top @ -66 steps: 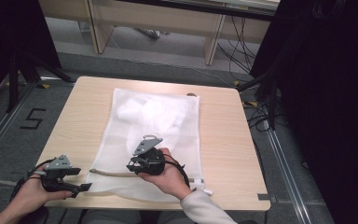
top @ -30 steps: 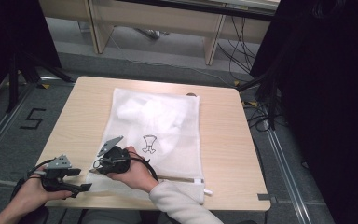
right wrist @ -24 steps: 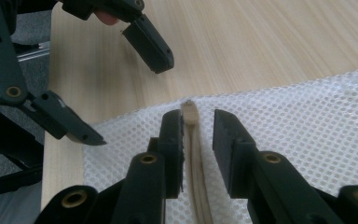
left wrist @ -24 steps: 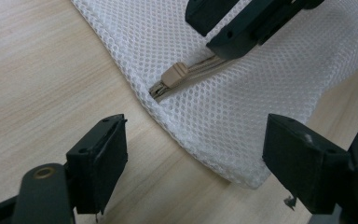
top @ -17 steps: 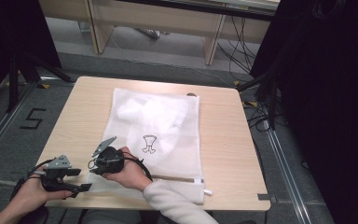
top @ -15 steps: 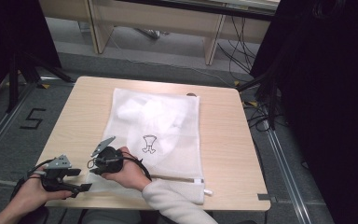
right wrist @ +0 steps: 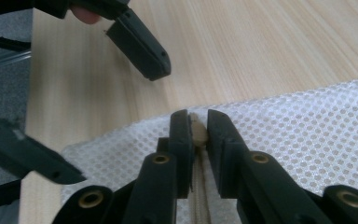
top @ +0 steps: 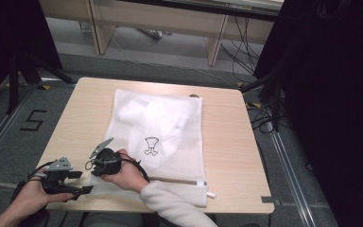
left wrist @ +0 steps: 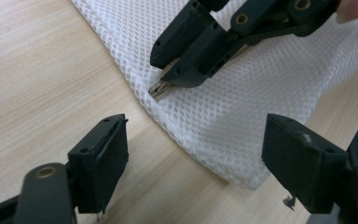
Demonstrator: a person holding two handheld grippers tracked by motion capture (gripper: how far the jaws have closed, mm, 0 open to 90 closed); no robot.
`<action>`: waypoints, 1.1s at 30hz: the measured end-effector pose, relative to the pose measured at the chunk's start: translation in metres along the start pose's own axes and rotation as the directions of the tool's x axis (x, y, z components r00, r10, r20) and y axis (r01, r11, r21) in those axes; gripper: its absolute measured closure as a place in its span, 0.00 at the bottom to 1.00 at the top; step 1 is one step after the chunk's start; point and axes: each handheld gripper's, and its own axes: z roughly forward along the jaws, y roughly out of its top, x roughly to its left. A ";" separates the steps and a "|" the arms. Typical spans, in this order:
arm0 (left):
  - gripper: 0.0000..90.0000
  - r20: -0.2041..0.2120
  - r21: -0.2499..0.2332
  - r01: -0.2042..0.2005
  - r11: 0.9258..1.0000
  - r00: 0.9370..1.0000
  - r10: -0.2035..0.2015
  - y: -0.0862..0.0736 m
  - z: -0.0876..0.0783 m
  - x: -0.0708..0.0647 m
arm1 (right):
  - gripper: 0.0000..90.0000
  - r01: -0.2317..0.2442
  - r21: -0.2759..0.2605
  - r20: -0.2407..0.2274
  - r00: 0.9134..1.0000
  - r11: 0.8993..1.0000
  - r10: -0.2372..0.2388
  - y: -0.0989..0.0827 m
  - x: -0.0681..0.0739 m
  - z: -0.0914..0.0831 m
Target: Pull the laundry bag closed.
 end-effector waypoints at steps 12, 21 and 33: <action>0.40 0.025 -0.025 0.042 0.999 0.999 -0.041 0.003 0.004 -0.004 | 0.91 0.015 -0.027 0.008 1.000 1.000 -0.015 0.011 0.006 -0.021; 0.66 0.040 -0.035 0.107 0.994 0.994 -0.105 0.007 0.006 0.000 | 0.91 0.030 -0.040 0.009 1.000 0.999 -0.030 0.014 0.009 -0.033; 0.94 0.047 -0.025 0.140 0.990 0.989 -0.139 0.013 0.007 -0.002 | 0.91 0.047 -0.013 0.009 0.999 0.999 -0.047 0.010 0.008 -0.040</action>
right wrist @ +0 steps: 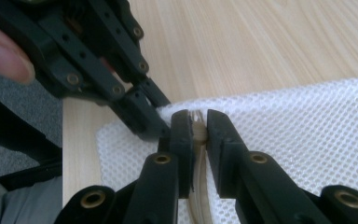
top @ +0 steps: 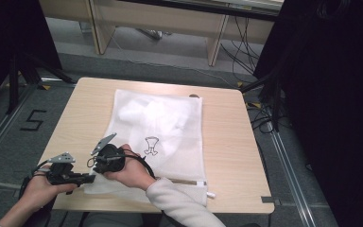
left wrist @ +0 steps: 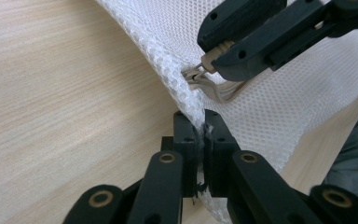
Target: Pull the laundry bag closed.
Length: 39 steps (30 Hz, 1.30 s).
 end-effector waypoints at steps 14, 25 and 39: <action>0.96 -0.009 -0.008 0.018 1.000 1.000 -0.018 0.002 -0.003 -0.003 | 0.92 -0.016 0.088 0.028 1.000 0.996 0.014 -0.014 0.004 0.004; 0.96 -0.009 -0.032 0.026 0.999 1.000 -0.026 0.001 -0.003 -0.003 | 0.92 -0.018 0.103 0.032 0.999 0.995 0.015 -0.018 0.003 0.003; 0.96 -0.007 -0.029 0.021 0.999 1.000 -0.022 0.002 -0.006 -0.002 | 0.92 -0.020 0.120 0.023 1.000 0.993 0.017 -0.023 0.004 0.000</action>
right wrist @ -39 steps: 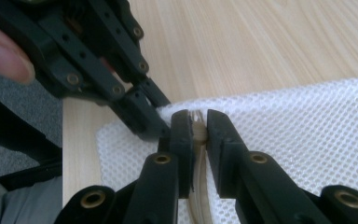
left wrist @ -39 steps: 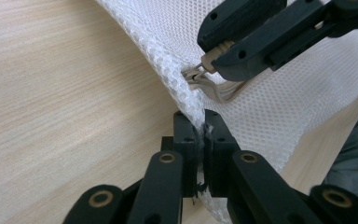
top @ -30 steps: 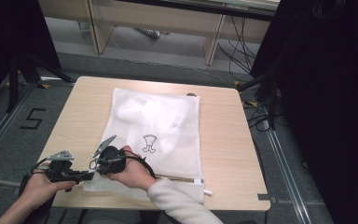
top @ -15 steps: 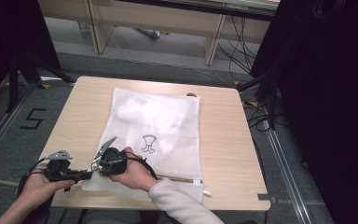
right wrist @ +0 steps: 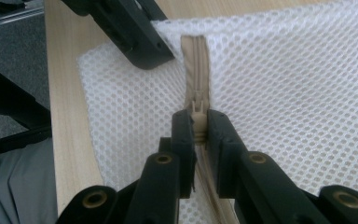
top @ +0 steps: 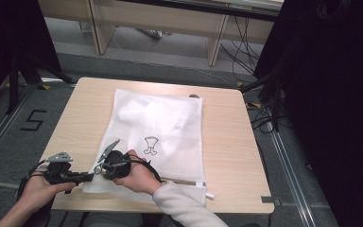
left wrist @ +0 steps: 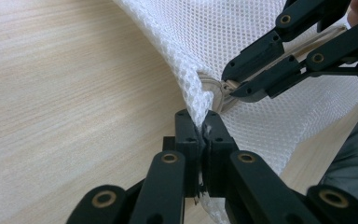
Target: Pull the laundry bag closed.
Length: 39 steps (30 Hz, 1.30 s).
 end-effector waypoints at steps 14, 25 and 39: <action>0.96 0.002 0.000 0.003 1.000 1.000 -0.003 0.000 -0.001 0.001 | 0.92 0.007 0.013 -0.002 1.000 1.000 -0.007 -0.003 -0.001 -0.002; 0.96 -0.004 -0.008 0.002 1.000 1.000 -0.002 -0.001 -0.001 0.002 | 0.92 0.008 0.019 0.008 1.000 1.000 -0.009 -0.007 -0.001 -0.005; 0.96 -0.007 -0.011 0.001 1.000 1.000 -0.001 -0.001 -0.002 0.003 | 0.92 0.005 0.015 0.012 1.000 1.000 -0.005 -0.011 -0.001 -0.007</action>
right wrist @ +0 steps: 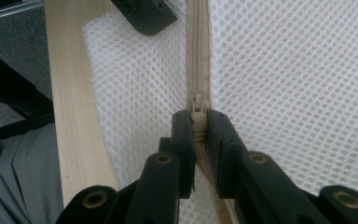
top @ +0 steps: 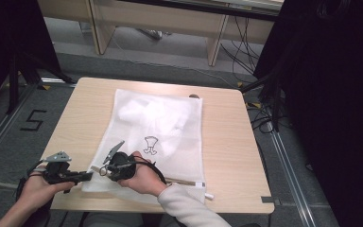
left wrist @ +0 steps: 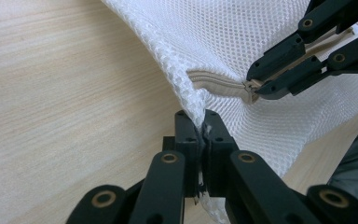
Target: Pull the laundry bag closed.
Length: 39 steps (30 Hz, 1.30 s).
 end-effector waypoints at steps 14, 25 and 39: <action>0.96 -0.014 0.003 -0.007 1.000 1.000 0.007 0.000 0.000 0.000 | 0.92 -0.001 0.003 0.002 1.000 1.000 0.001 -0.005 0.000 -0.004; 0.96 -0.022 -0.001 -0.005 1.000 1.000 0.005 0.000 0.000 0.001 | 0.92 -0.007 0.008 0.004 1.000 1.000 0.006 -0.009 -0.002 -0.009; 0.96 -0.025 0.001 -0.005 1.000 1.000 0.005 0.000 0.001 -0.001 | 0.92 -0.005 0.014 0.007 1.000 1.000 0.005 -0.016 -0.005 -0.017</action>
